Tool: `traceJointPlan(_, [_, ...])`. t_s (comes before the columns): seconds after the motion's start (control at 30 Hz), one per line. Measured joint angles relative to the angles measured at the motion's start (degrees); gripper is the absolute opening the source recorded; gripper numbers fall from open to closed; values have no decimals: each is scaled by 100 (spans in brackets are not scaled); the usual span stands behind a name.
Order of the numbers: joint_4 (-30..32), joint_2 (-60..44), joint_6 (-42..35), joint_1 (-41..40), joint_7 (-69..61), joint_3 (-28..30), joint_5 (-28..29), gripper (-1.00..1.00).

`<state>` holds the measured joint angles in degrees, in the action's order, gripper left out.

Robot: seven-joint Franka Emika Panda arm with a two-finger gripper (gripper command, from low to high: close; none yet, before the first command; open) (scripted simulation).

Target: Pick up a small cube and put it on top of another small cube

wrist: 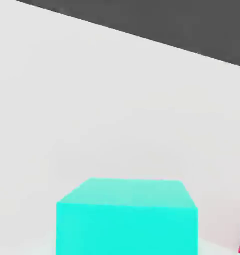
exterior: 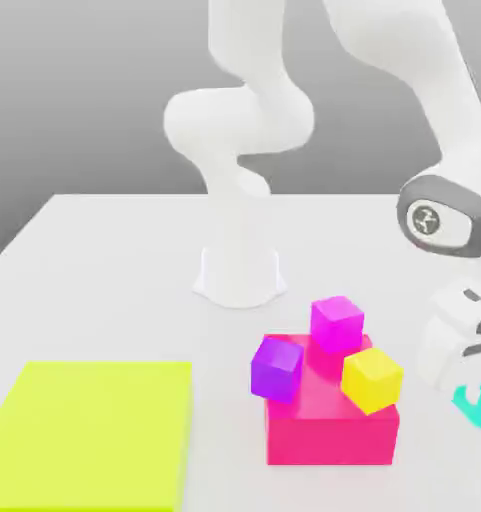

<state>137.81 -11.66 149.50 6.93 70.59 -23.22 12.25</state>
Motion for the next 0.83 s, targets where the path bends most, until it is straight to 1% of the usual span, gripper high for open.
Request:
traceJointPlan(0.13, [374,801,-344,-434,-578,190,-433,-100])
traceJointPlan(0.23, [664,1431,-592,-662,-1094,383,-868,-100])
traceJointPlan(0.33, [1004,2063,-846,-728,-1610,656,-1278,-100])
traceJointPlan(0.5, [1634,3107,-1281,-794,-2408,1278,-1848,-100])
traceJointPlan(0.53, [1785,3214,-1327,-845,-2446,1312,-1809,-100])
traceJointPlan(0.6, [1965,3049,-1049,-906,-2456,1306,-1760,-100])
traceJointPlan(0.7, [2149,2525,-364,-958,-2414,1259,-1689,-100])
traceJointPlan(0.73, [2192,2380,-177,-972,-2393,1245,-1663,100])
traceJointPlan(0.83, [2192,2380,-177,-971,-2394,1245,-1663,100])
